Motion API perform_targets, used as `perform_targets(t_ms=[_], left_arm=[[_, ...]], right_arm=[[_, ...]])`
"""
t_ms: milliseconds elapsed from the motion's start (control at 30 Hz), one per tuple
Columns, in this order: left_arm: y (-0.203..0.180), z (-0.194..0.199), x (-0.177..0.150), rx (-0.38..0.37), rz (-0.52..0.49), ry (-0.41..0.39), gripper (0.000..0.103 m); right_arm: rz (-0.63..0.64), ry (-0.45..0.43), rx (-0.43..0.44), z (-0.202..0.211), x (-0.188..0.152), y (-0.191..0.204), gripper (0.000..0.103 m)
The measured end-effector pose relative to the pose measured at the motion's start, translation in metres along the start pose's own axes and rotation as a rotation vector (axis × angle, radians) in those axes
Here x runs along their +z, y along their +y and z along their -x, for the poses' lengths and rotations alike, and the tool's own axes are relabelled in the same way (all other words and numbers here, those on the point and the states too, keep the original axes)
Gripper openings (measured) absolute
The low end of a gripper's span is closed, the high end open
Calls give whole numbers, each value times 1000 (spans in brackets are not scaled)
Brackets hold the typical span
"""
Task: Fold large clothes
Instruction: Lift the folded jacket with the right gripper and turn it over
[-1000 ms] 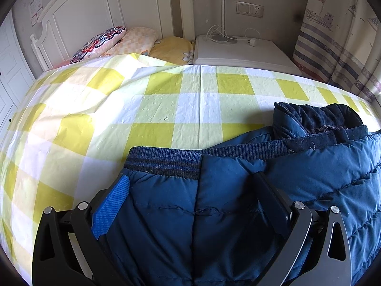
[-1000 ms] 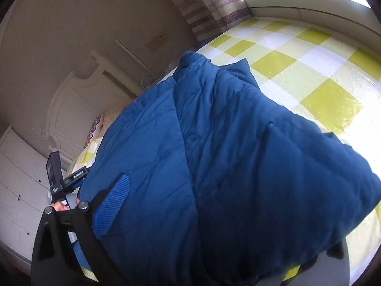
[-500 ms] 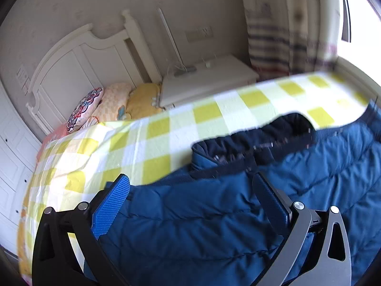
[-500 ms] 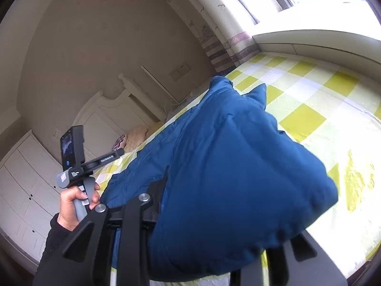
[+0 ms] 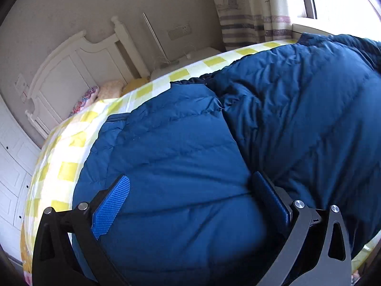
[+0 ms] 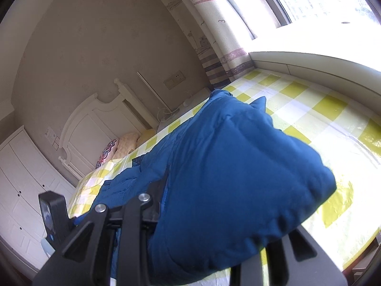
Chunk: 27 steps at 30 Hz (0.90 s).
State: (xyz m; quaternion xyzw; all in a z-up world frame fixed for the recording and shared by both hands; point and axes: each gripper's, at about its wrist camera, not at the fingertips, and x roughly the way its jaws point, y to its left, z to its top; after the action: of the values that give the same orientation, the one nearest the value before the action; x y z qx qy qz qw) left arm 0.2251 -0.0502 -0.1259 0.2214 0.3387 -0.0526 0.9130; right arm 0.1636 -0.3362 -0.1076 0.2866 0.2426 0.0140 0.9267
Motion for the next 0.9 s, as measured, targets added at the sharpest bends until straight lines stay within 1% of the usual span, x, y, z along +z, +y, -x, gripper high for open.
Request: perform_targets(t_ms=[33, 67, 133, 200, 233, 267, 300, 367, 433, 467, 500, 533, 567, 600, 633, 667, 700, 733, 800, 833, 900], left_arm=[[-2, 1, -5, -9, -5, -13, 94], [0, 2, -7, -47, 8, -6, 92], [10, -1, -5, -132, 26, 20, 92], [28, 2, -5, -260, 34, 45, 93], [41, 6, -9, -334, 61, 56, 96], [61, 9, -13, -403, 114, 60, 96], [86, 11, -18, -429, 185, 51, 96], [142, 15, -27, -406, 335, 25, 96], [207, 23, -39, -363, 493, -18, 96], [236, 28, -45, -329, 554, -40, 96], [262, 33, -51, -296, 600, -60, 96], [281, 37, -58, -278, 628, -72, 96], [297, 39, -63, -281, 649, -77, 96], [307, 39, -66, -301, 665, -77, 97], [315, 36, -71, -343, 681, -73, 97], [318, 31, -75, -388, 695, -57, 97], [318, 26, -79, -422, 702, -33, 97], [315, 18, -81, -460, 704, -10, 97], [303, 3, -82, -555, 703, 32, 97], [295, -2, -81, -596, 700, 46, 97], [277, -12, -69, -701, 687, 48, 97]], right_arm=[[25, -6, -16, 0, 0, 7, 27], [49, -14, -37, 1, 0, 13, 27], [132, -30, -96, 1, 4, 34, 27], [250, -55, -142, 2, 7, 66, 27], [321, -72, -161, 2, 8, 86, 27], [398, -89, -176, 2, 6, 107, 27], [489, -105, -189, 1, 3, 131, 26], [697, -127, -198, -6, -14, 184, 26], [919, -125, -190, -20, -44, 235, 27], [1040, -111, -182, -30, -66, 258, 27], [1159, -89, -174, -38, -90, 278, 27], [1278, -63, -167, -49, -118, 294, 27], [1399, -30, -155, -61, -150, 304, 28], [1508, 18, -141, -73, -182, 309, 29], [1605, 72, -127, -86, -213, 309, 31], [1693, 62, -134, -94, -241, 305, 32], [1762, -6, -162, -97, -260, 302, 32], [1753, -13, -171, -98, -264, 302, 32], [1644, 19, -136, -95, -245, 298, 32], [1627, 13, -131, -94, -239, 295, 31], [1645, -14, -133, -91, -237, 290, 31]])
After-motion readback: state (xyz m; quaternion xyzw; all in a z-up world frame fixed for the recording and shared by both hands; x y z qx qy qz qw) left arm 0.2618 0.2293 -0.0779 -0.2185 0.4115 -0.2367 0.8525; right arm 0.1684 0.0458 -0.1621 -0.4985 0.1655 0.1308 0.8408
